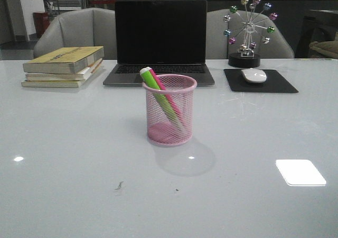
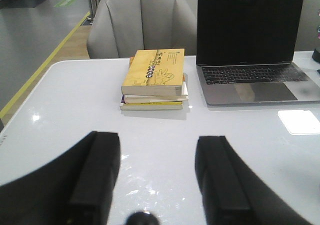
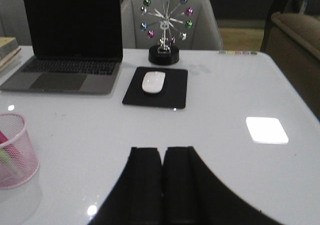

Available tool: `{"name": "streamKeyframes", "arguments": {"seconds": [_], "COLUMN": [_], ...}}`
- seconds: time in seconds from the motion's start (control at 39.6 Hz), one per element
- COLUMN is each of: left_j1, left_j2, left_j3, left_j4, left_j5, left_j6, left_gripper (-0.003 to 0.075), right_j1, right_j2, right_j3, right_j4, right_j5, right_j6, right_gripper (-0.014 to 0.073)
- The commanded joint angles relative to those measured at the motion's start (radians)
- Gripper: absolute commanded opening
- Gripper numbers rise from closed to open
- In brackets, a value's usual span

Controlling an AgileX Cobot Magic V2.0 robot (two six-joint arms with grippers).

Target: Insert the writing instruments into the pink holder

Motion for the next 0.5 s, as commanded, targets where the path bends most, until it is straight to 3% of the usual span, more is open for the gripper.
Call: {"name": "streamKeyframes", "arguments": {"seconds": [0.0,0.2,0.48], "left_j1": [-0.001,-0.001,-0.001], "left_j2": [0.003,0.003,0.003], "left_j3": [-0.031,-0.031,-0.031], "left_j4": [-0.004,-0.004,-0.004], "left_j5": [-0.086,-0.086,-0.086], "left_j6": [-0.002,-0.002,-0.002], "left_gripper": [0.0403,0.0403,0.0403], "right_j1": [-0.005,-0.005,-0.002], "right_j2": [-0.06,-0.178,-0.311], "right_j3": [0.045,0.193,0.344], "right_j4": [-0.023,-0.058,-0.086], "right_j5": [-0.205,-0.355,-0.362], "right_j6": [0.005,0.005,0.01], "right_gripper": [0.005,0.005,0.005]}}
